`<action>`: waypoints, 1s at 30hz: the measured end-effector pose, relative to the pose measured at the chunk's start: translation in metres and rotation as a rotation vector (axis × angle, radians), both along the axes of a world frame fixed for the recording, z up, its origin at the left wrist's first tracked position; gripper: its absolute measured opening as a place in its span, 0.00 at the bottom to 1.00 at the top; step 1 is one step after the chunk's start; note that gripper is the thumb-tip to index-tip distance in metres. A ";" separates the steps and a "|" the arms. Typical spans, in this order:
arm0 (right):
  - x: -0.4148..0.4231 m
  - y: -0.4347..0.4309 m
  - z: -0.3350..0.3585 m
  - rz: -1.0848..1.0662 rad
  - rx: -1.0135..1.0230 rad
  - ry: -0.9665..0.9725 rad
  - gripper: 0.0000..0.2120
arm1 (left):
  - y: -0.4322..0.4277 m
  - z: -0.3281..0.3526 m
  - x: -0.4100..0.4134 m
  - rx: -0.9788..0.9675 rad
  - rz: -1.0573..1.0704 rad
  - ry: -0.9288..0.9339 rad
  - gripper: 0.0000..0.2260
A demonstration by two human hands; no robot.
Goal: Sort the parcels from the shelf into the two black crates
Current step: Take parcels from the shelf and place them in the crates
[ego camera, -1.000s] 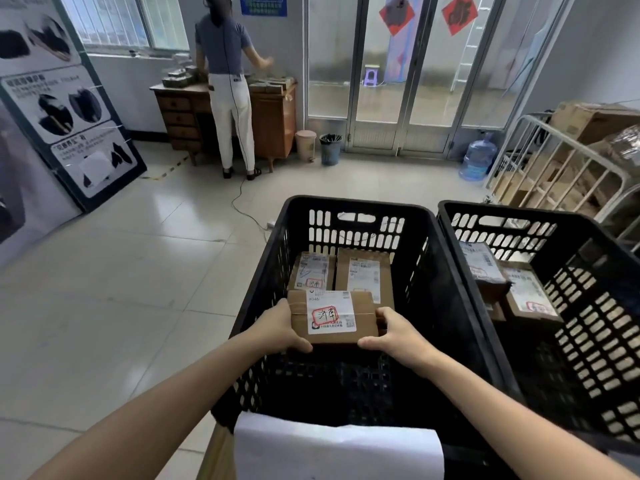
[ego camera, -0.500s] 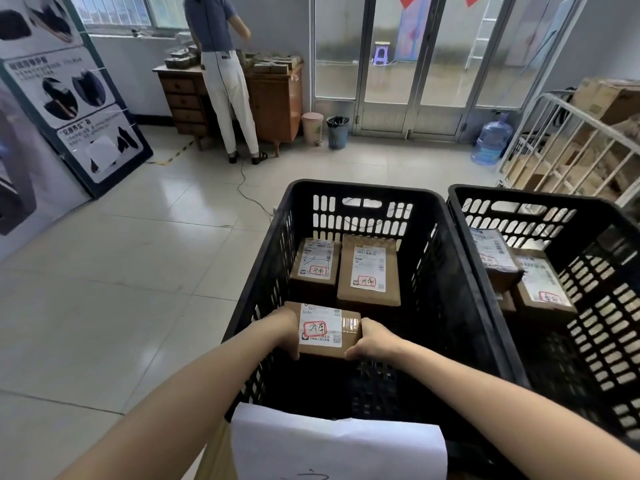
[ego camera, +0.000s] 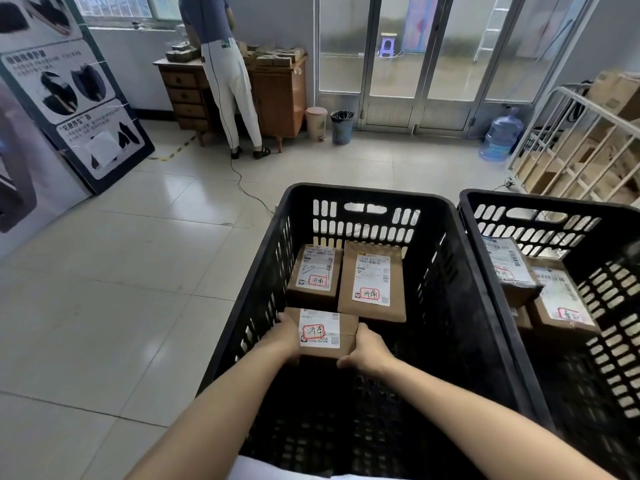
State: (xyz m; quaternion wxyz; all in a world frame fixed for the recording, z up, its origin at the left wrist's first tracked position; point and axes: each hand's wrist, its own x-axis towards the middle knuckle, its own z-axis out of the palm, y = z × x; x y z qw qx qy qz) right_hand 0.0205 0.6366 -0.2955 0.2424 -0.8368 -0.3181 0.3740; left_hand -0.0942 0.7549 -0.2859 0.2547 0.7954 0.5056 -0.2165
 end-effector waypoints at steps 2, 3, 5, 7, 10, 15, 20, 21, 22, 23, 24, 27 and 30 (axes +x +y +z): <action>0.001 0.004 -0.001 -0.006 0.021 -0.002 0.31 | 0.004 -0.002 0.003 -0.010 0.050 -0.064 0.33; 0.002 0.005 -0.001 -0.009 0.028 0.000 0.31 | 0.006 -0.003 0.004 -0.005 0.065 -0.073 0.31; 0.004 0.007 -0.001 -0.008 0.034 0.000 0.31 | 0.008 -0.004 0.006 0.029 0.060 -0.065 0.32; 0.006 0.010 -0.001 0.006 0.026 -0.015 0.31 | 0.009 -0.005 0.007 0.043 0.037 -0.059 0.34; 0.008 0.011 -0.001 0.030 0.015 -0.035 0.32 | 0.011 -0.004 0.008 0.047 -0.006 -0.025 0.38; 0.007 0.009 -0.002 0.034 -0.001 -0.038 0.34 | 0.008 0.001 0.008 0.029 -0.040 0.022 0.43; 0.008 0.006 0.004 0.056 -0.034 -0.099 0.35 | 0.005 0.012 0.011 0.058 -0.069 0.037 0.49; 0.008 0.005 0.006 0.064 -0.042 -0.118 0.35 | 0.003 0.014 0.010 0.081 -0.083 0.038 0.49; 0.008 0.004 0.009 0.076 -0.050 -0.140 0.36 | 0.001 0.015 0.011 0.111 -0.105 0.042 0.48; 0.007 0.003 0.012 0.091 -0.063 -0.167 0.37 | -0.002 0.017 0.010 0.146 -0.131 0.046 0.46; 0.006 0.003 0.015 0.112 -0.077 -0.198 0.38 | -0.004 0.019 0.011 0.182 -0.160 0.050 0.45; 0.002 -0.001 0.025 0.197 -0.110 -0.308 0.39 | -0.012 0.025 0.011 0.258 -0.262 0.062 0.43; 0.001 -0.007 0.036 0.256 -0.096 -0.387 0.42 | -0.016 0.036 0.010 0.297 -0.353 0.022 0.42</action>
